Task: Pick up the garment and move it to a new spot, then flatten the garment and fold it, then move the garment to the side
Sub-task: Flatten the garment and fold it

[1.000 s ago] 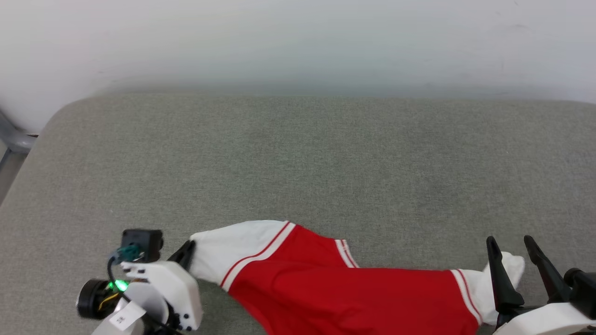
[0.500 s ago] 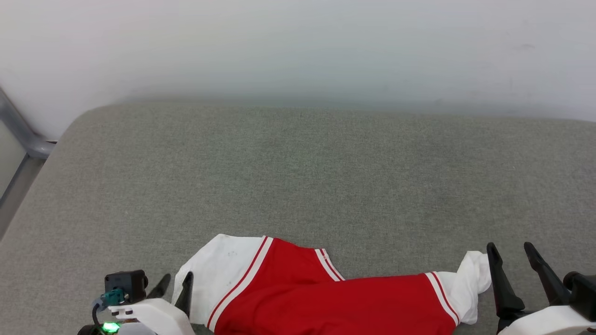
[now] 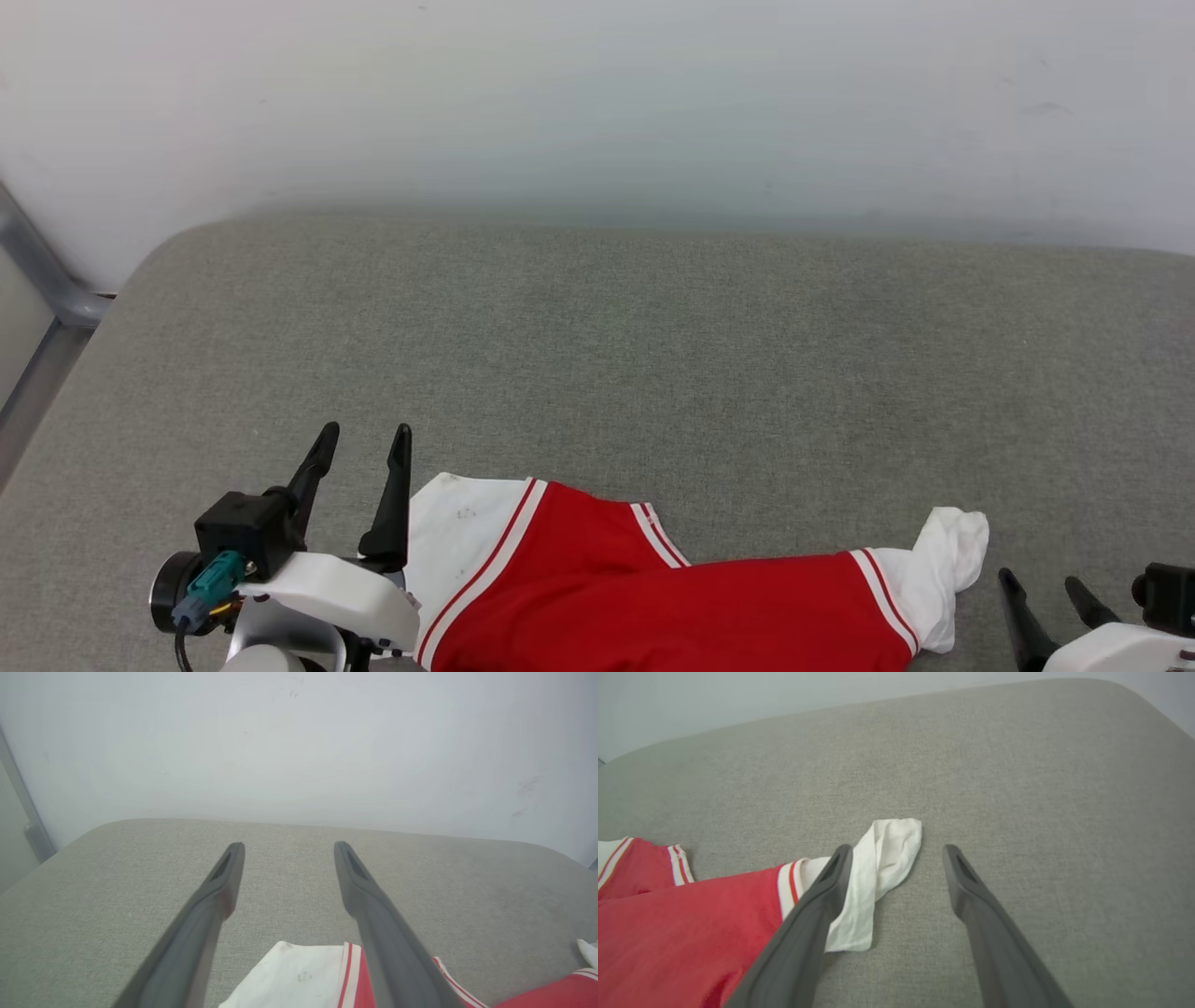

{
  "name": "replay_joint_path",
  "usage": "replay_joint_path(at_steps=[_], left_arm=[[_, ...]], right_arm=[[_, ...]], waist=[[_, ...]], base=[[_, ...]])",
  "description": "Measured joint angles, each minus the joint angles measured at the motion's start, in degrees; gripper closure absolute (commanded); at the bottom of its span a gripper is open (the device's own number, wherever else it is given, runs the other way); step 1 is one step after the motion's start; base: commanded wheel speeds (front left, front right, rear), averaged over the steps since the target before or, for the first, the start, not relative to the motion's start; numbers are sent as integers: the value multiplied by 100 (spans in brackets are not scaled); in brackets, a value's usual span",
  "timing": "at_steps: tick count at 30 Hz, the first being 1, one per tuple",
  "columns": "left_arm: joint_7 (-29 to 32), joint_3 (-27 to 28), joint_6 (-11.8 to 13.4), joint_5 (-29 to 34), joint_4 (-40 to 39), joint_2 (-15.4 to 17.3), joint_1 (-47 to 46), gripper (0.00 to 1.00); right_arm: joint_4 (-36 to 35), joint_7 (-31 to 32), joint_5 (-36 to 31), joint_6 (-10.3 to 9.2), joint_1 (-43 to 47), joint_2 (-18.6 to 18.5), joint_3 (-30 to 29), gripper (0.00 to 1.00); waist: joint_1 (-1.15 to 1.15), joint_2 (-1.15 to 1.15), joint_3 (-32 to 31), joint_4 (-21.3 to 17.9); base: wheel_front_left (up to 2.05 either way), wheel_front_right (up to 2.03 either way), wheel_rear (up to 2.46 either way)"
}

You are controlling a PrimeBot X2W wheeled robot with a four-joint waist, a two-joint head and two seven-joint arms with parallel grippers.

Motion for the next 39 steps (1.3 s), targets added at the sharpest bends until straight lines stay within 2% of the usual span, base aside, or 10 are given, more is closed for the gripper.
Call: replay_joint_path(at_steps=[3, 9, 18, 25, 26, 27, 28, 32, 36, 39], left_arm=[[-51, -13, 2, 75, -156, -43, -16, 0], [-77, -100, -23, 205, -426, -96, -124, 0], [-92, -203, -90, 263, -601, -160, -381, 0], [-100, -181, -182, 167, -432, -236, -454, 0], [-99, -177, -208, 130, -393, -242, -454, 0], [-88, -166, -230, 79, -365, -242, -454, 0], [-47, -149, -231, 35, -336, -238, -454, 0], [368, -104, -428, -289, -182, -111, -474, 0], [1370, -134, -754, -806, 130, 181, -665, 0], [2267, -185, -880, -1167, 348, 427, -839, 0]], right_arm=[[358, 665, 85, 0, -141, -24, -191, 0], [948, 1679, 289, 0, -773, -446, -177, 0], [1655, 2486, 477, 1, -1913, -977, 371, 0], [2205, 3088, 701, 0, -2109, -1135, 698, 0], [2230, 3186, 732, 0, -2112, -1150, 732, 6], [2241, 3257, 767, -1, -2116, -1161, 760, 73], [2254, 3276, 820, -2, -2118, -1166, 776, 100], [2245, 3218, 909, 0, -2131, -1151, 826, 100], [2103, 3050, 916, -1, -2179, -1143, 876, 100], [1970, 3008, 905, 0, -2184, -1129, 955, 100]], waist=[[0, 0, 42, 21], [0, 0, 219, 85], [0, 0, 688, 249], [0, 0, 890, 364], [0, 0, 896, 368], [0, 0, 898, 367], [0, 0, 900, 361], [0, 0, 869, 311], [0, 0, 798, 226], [0, 0, 766, 132]], base=[[0, 0, 0], [0, 0, 0], [0, 0, 0], [0, 0, 0], [0, 0, 0], [0, 0, 0], [0, 0, 0], [0, 0, 0], [0, 0, 0], [0, 0, 0]])
